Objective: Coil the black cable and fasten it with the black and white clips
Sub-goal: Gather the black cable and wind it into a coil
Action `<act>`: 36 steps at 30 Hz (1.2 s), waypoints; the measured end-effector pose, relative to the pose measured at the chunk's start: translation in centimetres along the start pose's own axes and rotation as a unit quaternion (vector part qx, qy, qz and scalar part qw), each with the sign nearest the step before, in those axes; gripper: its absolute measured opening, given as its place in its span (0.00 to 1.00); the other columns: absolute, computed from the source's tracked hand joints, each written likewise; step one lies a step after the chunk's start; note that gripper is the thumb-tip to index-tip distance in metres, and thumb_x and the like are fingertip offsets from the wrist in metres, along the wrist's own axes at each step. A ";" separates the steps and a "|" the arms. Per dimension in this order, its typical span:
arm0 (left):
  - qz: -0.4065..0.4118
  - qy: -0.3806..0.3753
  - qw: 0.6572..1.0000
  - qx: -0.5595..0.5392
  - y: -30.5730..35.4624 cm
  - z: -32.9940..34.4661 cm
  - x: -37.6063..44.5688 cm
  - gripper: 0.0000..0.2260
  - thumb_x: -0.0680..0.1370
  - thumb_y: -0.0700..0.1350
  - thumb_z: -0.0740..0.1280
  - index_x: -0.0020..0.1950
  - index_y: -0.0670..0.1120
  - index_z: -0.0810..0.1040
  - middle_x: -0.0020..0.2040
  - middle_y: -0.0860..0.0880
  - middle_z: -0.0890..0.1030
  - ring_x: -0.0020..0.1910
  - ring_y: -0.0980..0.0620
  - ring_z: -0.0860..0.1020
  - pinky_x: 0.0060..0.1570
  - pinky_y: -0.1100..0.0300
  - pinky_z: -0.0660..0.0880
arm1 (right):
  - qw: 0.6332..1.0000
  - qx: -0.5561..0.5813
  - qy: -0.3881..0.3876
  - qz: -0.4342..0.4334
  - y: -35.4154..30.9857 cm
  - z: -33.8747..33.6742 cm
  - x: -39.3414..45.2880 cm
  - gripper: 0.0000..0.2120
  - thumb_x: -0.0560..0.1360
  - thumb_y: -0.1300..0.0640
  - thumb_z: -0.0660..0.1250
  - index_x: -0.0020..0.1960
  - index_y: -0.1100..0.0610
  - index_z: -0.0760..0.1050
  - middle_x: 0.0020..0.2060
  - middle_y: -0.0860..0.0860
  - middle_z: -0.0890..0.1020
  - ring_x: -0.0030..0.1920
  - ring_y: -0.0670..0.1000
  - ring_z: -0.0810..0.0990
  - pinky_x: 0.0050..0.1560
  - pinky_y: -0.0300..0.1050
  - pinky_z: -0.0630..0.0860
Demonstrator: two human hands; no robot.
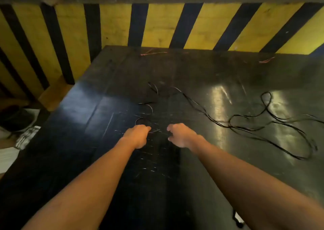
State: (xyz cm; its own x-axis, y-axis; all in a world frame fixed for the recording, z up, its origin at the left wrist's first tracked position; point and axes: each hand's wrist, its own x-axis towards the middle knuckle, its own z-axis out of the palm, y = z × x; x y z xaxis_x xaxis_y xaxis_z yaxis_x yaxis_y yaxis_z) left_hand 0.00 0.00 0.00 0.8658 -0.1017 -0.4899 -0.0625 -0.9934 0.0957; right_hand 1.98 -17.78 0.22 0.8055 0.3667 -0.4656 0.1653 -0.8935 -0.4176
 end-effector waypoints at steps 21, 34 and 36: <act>0.098 0.104 0.876 -0.461 4.9 -8.1 -2.5 0.02 0.75 0.38 0.70 0.46 0.44 0.79 0.35 0.46 0.80 0.26 0.56 0.77 0.29 0.66 0.75 | 0.896 0.422 0.135 0.018 1.7 -2.8 -4.1 0.04 0.77 0.59 0.62 0.44 0.53 0.71 0.47 0.57 0.80 0.39 0.51 0.80 0.39 0.44 0.74; 0.167 0.173 0.874 -0.422 18.3 -14.4 -10.5 0.15 0.77 0.53 0.65 0.56 0.45 0.80 0.41 0.47 0.79 0.33 0.55 0.75 0.33 0.61 0.72 | 0.930 0.165 0.281 -0.167 8.3 -12.6 -19.6 0.09 0.78 0.56 0.61 0.42 0.51 0.77 0.35 0.48 0.81 0.34 0.40 0.77 0.39 0.36 0.70; 0.182 0.119 0.920 -0.327 18.8 -13.8 -11.2 0.17 0.74 0.60 0.66 0.46 0.47 0.82 0.37 0.49 0.76 0.33 0.55 0.72 0.35 0.60 0.69 | 0.939 0.111 0.275 -0.174 9.8 -14.7 -21.1 0.08 0.78 0.54 0.61 0.46 0.52 0.78 0.33 0.46 0.78 0.32 0.39 0.75 0.36 0.32 0.68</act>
State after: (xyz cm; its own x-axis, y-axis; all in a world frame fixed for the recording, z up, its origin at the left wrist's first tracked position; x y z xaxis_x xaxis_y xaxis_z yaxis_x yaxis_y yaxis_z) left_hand -4.04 -16.80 19.24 0.9355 -0.3302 -0.1254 -0.1259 -0.6434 0.7551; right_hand -5.05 -38.11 17.41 0.9066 0.3830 0.1775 0.4002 -0.6461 -0.6499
